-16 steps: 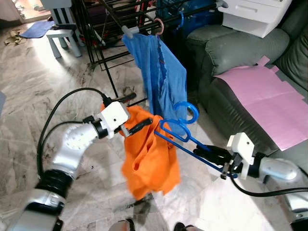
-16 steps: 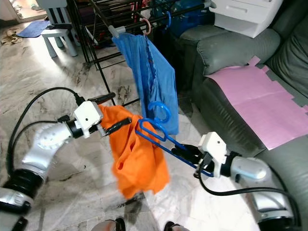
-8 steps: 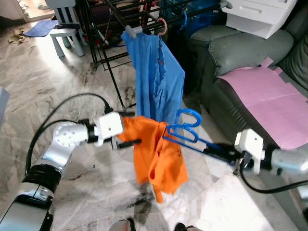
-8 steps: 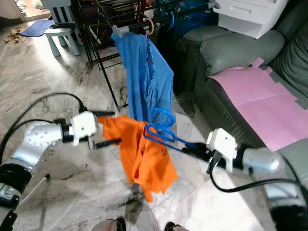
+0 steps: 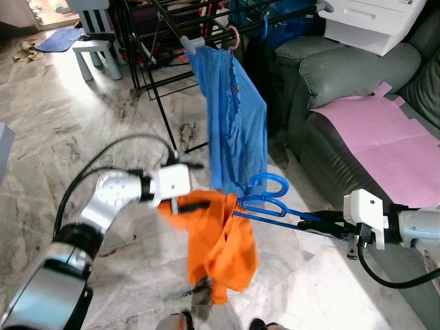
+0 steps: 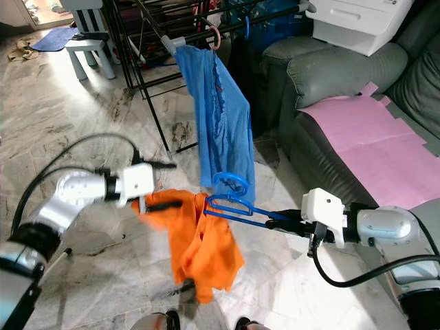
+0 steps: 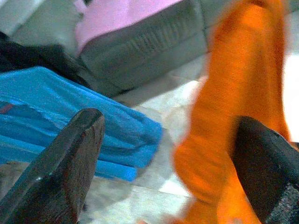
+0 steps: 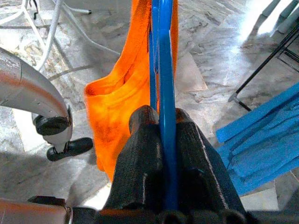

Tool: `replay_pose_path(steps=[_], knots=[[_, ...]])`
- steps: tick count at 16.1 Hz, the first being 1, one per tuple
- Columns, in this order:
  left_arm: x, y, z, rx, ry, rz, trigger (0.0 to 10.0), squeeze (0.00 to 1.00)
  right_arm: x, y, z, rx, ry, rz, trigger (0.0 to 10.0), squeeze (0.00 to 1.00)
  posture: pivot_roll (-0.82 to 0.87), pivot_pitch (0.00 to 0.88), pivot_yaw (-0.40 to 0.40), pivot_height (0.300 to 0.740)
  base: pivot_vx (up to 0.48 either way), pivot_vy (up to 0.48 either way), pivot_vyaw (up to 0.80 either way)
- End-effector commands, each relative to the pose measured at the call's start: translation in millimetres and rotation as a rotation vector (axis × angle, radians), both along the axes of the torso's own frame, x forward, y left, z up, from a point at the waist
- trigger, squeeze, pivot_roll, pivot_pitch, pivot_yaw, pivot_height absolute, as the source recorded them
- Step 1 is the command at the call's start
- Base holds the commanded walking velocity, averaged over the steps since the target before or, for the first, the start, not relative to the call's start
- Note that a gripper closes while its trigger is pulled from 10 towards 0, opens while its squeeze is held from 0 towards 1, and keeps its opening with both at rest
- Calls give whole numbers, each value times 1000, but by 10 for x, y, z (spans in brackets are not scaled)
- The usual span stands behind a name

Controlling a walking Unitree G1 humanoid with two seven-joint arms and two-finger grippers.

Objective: Hang hanger

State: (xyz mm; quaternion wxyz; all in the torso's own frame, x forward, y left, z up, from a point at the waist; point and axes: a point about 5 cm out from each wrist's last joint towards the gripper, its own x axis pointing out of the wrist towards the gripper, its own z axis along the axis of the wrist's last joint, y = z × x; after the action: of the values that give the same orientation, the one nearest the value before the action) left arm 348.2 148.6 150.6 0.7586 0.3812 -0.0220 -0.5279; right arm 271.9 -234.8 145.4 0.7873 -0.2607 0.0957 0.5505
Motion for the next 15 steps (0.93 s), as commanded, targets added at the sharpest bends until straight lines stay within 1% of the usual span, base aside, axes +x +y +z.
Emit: replay_pose_path(steps=[1, 3, 4, 6, 15], knots=[[11, 34, 16, 14, -11, 3, 10000, 1000, 0, 32, 53, 3, -27, 30, 10000, 0, -86, 104, 23, 740, 0, 0, 0], [12, 39, -6, 26, -3, -2, 10000, 1000, -3, 56, 19, 7, -38, 25, 10000, 0, -86, 104, 23, 740, 0, 0, 0], [-4, 52, -57, 53, 25, -11, 10000, 1000, 3, 71, 22, 13, -53, 24, 10000, 0, -81, 107, 26, 740, 0, 0, 0], [-28, 71, -112, 75, 75, -29, 10000, 1000, 18, 77, 36, 15, -61, 22, 10000, 0, -81, 106, 27, 740, 0, 0, 0], [-28, 71, -112, 75, 75, -29, 10000, 1000, 18, 77, 36, 15, -61, 22, 10000, 0, -81, 106, 27, 740, 0, 0, 0]])
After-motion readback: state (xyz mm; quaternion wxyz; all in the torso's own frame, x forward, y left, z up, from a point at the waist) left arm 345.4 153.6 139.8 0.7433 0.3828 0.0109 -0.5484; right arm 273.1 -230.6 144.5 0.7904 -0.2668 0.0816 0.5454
